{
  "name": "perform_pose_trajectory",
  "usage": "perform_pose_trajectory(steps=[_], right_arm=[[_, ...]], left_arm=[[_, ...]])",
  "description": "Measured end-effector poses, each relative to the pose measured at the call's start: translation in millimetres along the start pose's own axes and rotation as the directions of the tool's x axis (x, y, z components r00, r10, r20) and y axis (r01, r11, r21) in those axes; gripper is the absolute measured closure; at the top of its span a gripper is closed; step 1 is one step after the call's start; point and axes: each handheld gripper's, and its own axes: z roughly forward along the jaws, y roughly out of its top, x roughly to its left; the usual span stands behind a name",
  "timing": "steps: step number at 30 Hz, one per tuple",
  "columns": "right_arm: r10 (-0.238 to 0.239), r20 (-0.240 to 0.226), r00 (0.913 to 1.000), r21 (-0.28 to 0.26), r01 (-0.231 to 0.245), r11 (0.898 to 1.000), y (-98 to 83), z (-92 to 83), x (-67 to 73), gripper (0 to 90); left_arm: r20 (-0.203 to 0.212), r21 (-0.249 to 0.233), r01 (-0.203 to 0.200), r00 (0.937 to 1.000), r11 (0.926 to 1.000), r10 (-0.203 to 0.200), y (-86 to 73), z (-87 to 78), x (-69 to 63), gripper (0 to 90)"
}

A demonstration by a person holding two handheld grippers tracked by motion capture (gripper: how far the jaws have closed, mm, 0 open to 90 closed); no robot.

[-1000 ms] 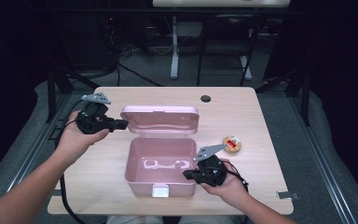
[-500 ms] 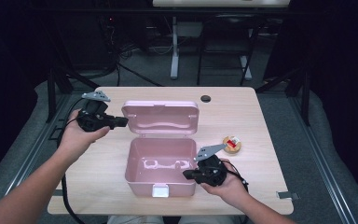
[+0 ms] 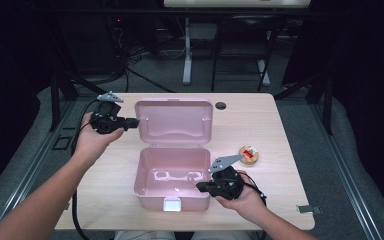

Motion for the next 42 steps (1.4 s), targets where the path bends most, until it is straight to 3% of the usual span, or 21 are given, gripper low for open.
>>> perform_pose_trajectory(steps=[5,13,32,39,42], right_arm=[[0.0,-0.003,1.0,-0.001,0.0,1.0,0.0,0.1,-0.1,90.0],[0.0,0.002,1.0,-0.005,0.0,1.0,-0.2,0.2,0.3,90.0],[-0.001,0.0,1.0,-0.006,0.001,1.0,-0.2,0.3,-0.1,90.0],[-0.007,0.007,1.0,-0.011,0.007,1.0,-0.7,0.3,0.5,90.0],[-0.006,0.007,1.0,-0.012,0.006,1.0,-0.8,0.3,0.6,90.0]], left_arm=[[0.001,-0.004,0.003,1.0,1.0,-0.003,0.4,2.6,8.2,90.0],[0.002,0.0,-0.006,1.0,1.0,0.006,-2.0,4.4,8.2,90.0],[0.035,0.014,0.025,0.9991,0.9996,-0.025,-19.1,8.0,10.0,89.7],[0.026,0.02,-0.016,0.9995,0.9997,0.016,-25.3,7.4,4.8,81.3],[0.032,0.026,-0.015,0.9994,0.9996,0.014,-30.4,8.7,3.3,77.9]])
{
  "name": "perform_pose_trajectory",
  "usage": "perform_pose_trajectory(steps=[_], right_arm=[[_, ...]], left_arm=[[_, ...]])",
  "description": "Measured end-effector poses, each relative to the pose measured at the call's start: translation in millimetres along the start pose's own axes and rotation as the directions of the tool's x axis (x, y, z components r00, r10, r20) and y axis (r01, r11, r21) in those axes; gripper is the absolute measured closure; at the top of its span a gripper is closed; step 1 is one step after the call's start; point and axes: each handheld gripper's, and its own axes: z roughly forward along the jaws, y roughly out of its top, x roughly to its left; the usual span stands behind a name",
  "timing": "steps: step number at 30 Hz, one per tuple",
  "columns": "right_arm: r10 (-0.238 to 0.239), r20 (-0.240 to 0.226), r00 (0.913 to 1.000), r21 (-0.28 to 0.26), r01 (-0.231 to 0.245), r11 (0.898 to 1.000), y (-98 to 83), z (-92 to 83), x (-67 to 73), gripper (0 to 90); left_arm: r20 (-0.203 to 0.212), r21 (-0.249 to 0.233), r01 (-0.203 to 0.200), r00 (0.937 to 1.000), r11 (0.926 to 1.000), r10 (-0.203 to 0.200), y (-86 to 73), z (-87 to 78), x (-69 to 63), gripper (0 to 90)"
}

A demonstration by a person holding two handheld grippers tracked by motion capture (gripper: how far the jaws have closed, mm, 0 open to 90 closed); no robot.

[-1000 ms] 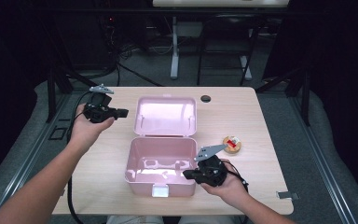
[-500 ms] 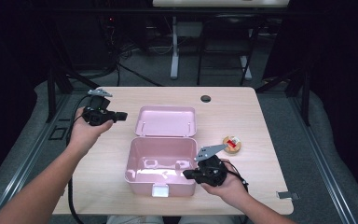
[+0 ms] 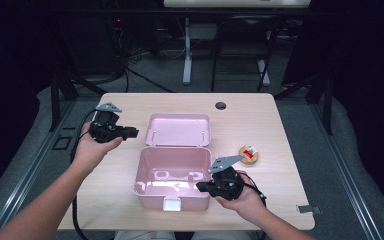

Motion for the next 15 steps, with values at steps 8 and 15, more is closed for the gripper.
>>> perform_pose_trajectory(steps=[8,15], right_arm=[[-0.002,0.006,1.0,-0.002,0.002,1.0,-0.3,0.0,0.6,90.0],[0.002,0.007,1.0,-0.002,-0.002,1.0,-0.2,0.0,0.7,90.0]], left_arm=[[-0.001,-0.024,0.025,0.9997,0.9994,-0.025,-14.0,0.4,0.2,68.3],[0.0,-0.002,-0.002,1.0,1.0,0.002,-23.8,2.5,-7.6,65.8]])
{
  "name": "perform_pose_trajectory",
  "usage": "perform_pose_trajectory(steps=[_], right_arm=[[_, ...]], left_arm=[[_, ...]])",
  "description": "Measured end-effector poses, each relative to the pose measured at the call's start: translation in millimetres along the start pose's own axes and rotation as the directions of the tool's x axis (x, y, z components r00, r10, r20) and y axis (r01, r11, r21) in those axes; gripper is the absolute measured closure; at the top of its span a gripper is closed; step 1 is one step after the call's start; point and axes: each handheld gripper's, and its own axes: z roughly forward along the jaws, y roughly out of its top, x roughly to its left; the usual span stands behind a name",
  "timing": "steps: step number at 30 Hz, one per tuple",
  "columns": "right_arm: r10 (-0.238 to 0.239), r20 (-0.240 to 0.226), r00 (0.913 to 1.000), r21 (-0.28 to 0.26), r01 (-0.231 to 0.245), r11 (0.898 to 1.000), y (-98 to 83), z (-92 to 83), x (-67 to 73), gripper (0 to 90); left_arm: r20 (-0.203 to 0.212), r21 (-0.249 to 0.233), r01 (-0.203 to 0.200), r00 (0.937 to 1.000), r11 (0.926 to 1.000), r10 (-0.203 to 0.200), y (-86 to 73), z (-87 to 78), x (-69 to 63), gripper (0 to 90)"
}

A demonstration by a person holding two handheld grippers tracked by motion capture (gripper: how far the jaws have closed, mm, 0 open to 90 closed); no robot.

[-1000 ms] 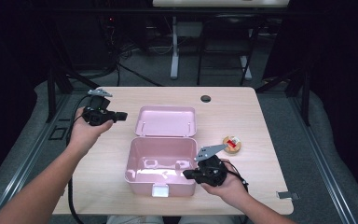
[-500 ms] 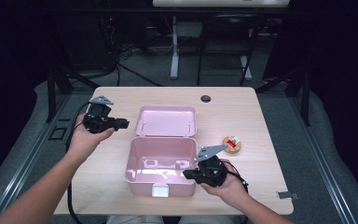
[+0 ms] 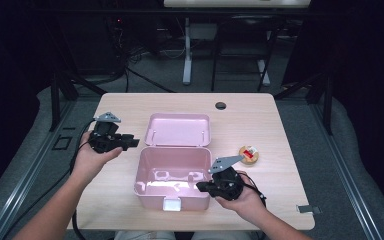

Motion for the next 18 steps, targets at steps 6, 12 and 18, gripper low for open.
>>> perform_pose_trajectory(steps=[6,12,18], right_arm=[[0.003,0.006,1.0,-0.012,-0.003,1.0,-1.1,0.0,0.7,89.9],[0.005,0.006,1.0,-0.011,-0.004,1.0,-1.0,-0.1,0.8,89.8],[-0.001,0.009,1.0,-0.012,0.002,1.0,-1.3,-0.1,1.5,89.0]], left_arm=[[0.011,0.017,0.007,0.9999,0.9998,-0.007,-9.9,4.9,-5.0,65.2],[0.024,0.017,-0.007,0.9997,0.9998,0.007,-16.0,1.9,-14.1,65.3],[0.059,0.019,-0.02,0.9981,0.9996,0.019,-24.1,-7.9,-21.3,63.3]])
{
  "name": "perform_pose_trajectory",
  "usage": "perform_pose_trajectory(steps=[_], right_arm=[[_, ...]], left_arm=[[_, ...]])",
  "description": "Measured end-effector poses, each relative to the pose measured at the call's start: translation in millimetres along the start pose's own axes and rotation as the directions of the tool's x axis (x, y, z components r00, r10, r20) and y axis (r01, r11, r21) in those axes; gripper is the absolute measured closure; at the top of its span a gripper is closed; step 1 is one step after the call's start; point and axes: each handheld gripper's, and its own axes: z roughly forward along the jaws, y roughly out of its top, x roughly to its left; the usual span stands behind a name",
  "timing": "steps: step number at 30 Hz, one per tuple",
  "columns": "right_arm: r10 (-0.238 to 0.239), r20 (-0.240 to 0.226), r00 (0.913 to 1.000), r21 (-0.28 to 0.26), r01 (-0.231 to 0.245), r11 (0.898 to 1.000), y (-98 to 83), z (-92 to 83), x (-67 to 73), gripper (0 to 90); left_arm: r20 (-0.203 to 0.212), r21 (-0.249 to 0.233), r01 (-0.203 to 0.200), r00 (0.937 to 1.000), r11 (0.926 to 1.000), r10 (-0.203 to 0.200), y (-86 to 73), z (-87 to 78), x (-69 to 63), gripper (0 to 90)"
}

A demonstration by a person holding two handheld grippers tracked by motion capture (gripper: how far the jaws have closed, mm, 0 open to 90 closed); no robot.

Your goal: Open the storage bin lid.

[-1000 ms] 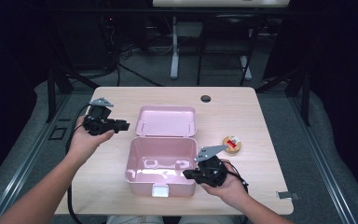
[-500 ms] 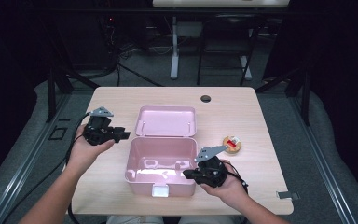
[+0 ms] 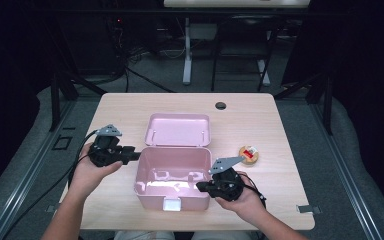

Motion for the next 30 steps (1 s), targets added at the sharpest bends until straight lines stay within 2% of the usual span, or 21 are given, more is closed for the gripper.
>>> perform_pose_trajectory(steps=[3,6,10,18,30], right_arm=[[-0.002,0.003,1.0,0.001,0.002,1.0,0.1,-0.1,0.5,88.3],[-0.009,0.009,0.9999,0.003,0.009,1.0,0.3,0.1,1.7,87.1],[-0.019,0.016,0.9997,0.013,0.018,1.0,1.6,0.3,3.6,84.5],[-0.022,0.021,0.9995,0.007,0.022,1.0,4.3,-2.7,7.5,80.4],[-0.019,0.012,0.9997,0.0,0.019,1.0,12.1,-8.4,7.3,74.9]], left_arm=[[-0.002,0.009,-0.023,0.9997,0.9997,0.023,-4.2,-2.7,-4.3,63.4],[-0.028,0.021,-0.051,0.9983,0.9985,0.051,-6.4,-6.5,-9.1,63.9],[-0.007,0.028,-0.07,0.9975,0.9971,0.07,-9.3,-9.1,-12.3,65.3],[0.003,0.052,-0.076,0.9971,0.9958,0.076,-15.4,-2.5,-15.1,66.0],[0.006,0.059,-0.072,0.9974,0.9957,0.072,-18.7,-2.3,-15.0,67.1]])
